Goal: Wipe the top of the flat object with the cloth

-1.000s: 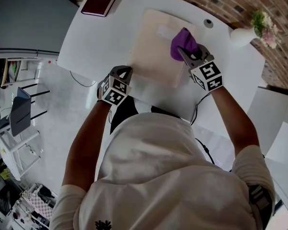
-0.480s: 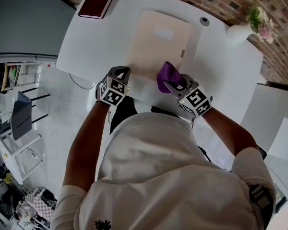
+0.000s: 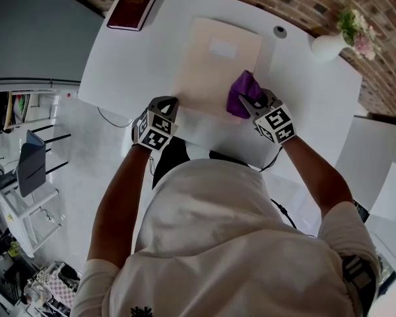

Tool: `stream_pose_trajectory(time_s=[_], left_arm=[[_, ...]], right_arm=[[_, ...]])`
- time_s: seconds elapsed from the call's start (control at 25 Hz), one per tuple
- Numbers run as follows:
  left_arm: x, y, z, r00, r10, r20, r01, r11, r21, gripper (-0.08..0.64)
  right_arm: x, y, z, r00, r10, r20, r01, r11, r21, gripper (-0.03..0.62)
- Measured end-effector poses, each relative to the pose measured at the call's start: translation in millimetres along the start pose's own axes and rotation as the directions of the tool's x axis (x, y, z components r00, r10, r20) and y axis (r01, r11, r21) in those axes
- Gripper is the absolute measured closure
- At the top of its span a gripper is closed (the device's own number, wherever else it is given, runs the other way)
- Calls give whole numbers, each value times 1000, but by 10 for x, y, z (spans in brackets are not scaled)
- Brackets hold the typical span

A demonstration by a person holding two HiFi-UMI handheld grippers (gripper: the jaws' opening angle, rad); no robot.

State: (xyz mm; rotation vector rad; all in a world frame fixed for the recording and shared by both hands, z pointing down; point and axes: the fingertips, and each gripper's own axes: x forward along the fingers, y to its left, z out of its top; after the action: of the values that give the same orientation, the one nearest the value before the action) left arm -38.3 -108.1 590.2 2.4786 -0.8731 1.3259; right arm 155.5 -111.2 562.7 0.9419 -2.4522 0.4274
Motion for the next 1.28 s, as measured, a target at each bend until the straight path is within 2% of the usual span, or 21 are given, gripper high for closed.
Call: stream_pose_trajectory(time_s=[0.4,0.76,1.0,1.28], left_arm=[[-1,-9,11,1000,-14,-23,15,1000,19,535],[15,3,29,1000,-20,-23,21,1000,17,535],[16,23,35,1000,-17,-24,17,1000,22,535],[38,16,44,1000,-11,-25,11,1000,15,535]], right_arm=[[161,-825,240,991,-132,17,132,991,-12,515],[279,-1677,399,963,-269,9,269,963,-20,515],[349,-1987,494,948,-319,0,319,947,-40,515],[389,-2298,540,928,-373,-19,373,928,-21,515]])
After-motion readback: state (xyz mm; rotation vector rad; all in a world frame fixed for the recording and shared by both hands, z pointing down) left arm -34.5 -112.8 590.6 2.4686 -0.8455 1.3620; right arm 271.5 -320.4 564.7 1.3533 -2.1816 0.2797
